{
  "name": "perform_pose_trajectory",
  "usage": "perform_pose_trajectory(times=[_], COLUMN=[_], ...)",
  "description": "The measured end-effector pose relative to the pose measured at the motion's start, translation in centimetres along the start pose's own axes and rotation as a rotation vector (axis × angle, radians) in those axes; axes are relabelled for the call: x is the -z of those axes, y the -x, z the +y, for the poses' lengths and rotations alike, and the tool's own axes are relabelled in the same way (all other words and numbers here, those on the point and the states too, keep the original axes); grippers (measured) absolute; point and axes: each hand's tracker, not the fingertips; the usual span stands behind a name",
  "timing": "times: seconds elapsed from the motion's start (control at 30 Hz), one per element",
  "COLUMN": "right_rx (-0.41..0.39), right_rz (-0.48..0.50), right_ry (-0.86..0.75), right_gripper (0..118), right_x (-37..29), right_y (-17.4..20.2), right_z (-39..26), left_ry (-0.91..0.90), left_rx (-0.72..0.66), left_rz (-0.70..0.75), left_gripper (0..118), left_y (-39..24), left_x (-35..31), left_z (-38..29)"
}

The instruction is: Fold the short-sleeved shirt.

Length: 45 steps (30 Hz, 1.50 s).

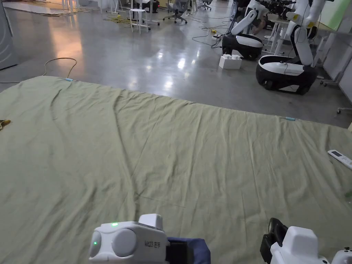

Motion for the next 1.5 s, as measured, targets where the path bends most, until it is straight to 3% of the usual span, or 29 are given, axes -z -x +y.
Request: perform_pose_trajectory(times=[0.13,0.17,0.2,0.23,0.47,0.77,0.93,1.1,1.2,1.33,1.5], right_rx=[0.008,0.008,0.009,0.010,0.012,0.022,0.022,0.025,0.021,0.024,0.025], right_rz=[-0.002,-0.002,-0.003,-0.003,-0.006,-0.017,-0.014,-0.018,-0.033,-0.044,-0.057], right_ry=[0.008,0.010,0.014,0.017,0.030,0.026,0.014,-0.031,-0.078,-0.135,-0.195], right_gripper=[0,0,0,0,0,0,0,0,0,0,0], right_x=[-0.1,0.0,0.0,0.0,0.0,-0.1,-0.2,-0.2,-0.2,-0.1,-0.3], right_y=[-0.1,-0.1,-0.1,-0.1,-0.3,-0.8,-0.6,-0.2,0.3,0.9,1.3], right_z=[-0.3,-0.4,-0.5,-0.6,-0.9,-0.9,-0.3,1.2,2.4,3.8,5.1], left_ry=[-0.021,-0.008,0.007,0.027,0.082,0.080,0.063,-0.113,-0.300,-0.563,-0.763], left_rx=[-0.021,-0.022,-0.025,-0.030,-0.006,0.019,0.018,0.102,0.171,0.254,0.325], left_rz=[0.028,0.032,0.030,0.006,-0.091,-0.038,-0.100,-0.207,-0.125,0.092,0.305], left_gripper=[67,56,34,18,14,9,9,9,9,9,9], left_y=[1.2,1.1,1.1,1.0,-1.6,-1.8,-1.4,-1.1,-0.7,-0.3,0.6], left_x=[-0.2,0.2,0.5,1.0,4.8,9.6,7.2,1.5,-2.2,-6.7,-9.9], left_z=[0.3,0.2,0.0,-0.3,-2.3,-4.3,-3.0,-0.4,1.1,2.1,3.0])
